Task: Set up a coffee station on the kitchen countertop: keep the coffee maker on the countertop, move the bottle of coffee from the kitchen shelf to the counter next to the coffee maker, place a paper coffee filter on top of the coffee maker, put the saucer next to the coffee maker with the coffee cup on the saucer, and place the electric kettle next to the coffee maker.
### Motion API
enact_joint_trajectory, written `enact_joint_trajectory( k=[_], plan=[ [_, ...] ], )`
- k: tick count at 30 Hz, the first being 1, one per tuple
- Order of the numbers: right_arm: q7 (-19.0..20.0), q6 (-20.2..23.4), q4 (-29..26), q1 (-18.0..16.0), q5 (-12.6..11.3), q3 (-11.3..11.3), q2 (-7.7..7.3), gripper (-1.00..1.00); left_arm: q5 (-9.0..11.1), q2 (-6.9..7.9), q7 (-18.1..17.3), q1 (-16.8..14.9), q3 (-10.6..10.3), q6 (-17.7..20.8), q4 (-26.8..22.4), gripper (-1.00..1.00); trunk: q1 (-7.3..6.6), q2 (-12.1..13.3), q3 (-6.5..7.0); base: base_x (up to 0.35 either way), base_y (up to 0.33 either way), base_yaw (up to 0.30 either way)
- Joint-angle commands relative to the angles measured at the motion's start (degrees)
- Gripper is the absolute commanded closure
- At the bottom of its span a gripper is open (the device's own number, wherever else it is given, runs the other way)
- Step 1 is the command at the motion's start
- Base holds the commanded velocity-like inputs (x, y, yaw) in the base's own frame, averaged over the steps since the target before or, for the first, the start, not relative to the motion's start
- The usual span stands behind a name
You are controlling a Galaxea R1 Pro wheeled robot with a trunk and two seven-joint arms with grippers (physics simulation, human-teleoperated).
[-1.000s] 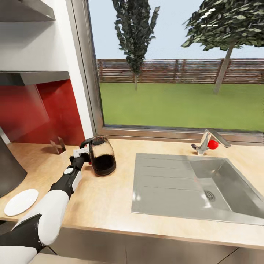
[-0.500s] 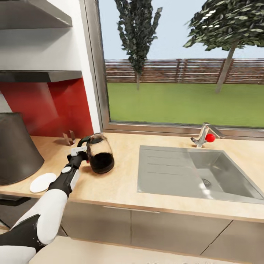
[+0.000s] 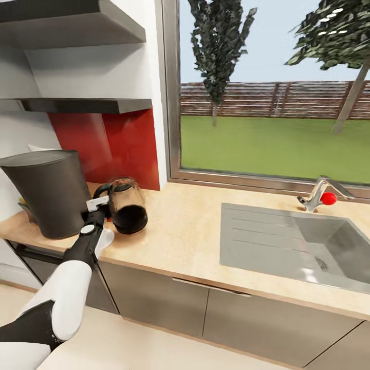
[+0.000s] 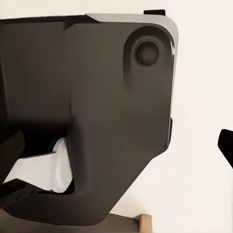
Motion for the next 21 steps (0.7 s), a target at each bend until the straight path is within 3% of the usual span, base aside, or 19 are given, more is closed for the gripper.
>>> enact_joint_trajectory(
  k=[1, 4, 8, 16, 21],
  plan=[
    [0.1, 0.1, -0.1, 0.0, -0.6, 0.4, -0.04, -1.00, -0.6, -0.16, 1.1, -0.1, 0.0, 1.4, -2.1, 1.00, 0.02, -0.1, -0.11, -0.001, 0.001, 0.042],
    [0.1, 0.1, -0.1, 0.0, -0.6, 0.5, -0.04, -1.00, -0.8, -0.70, 2.3, -0.4, -0.2, 5.8, -6.6, 1.00, 0.02, -0.1, -0.11, 0.000, 0.000, 0.014],
    [0.0, 0.1, -0.2, -0.1, -0.7, 0.3, 0.24, -1.00, -1.3, -0.03, 3.0, 0.7, -0.2, 5.5, -6.2, 1.00, 0.02, -0.1, -0.12, 0.000, 0.000, 0.000],
    [0.0, 0.1, -0.2, -0.2, -0.7, 0.2, 1.52, -1.00, -0.7, -0.98, 1.6, 3.4, -0.5, 6.8, -6.3, 1.00, 0.02, -0.1, -0.12, 0.015, 0.000, 0.000],
    [0.0, 0.1, -0.1, -0.2, -0.7, 0.2, 1.69, -1.00, -0.6, -0.94, 1.6, 5.1, -0.5, 7.6, -7.6, 1.00, 0.02, -0.1, -0.12, 0.266, 0.000, 0.000]
  ],
)
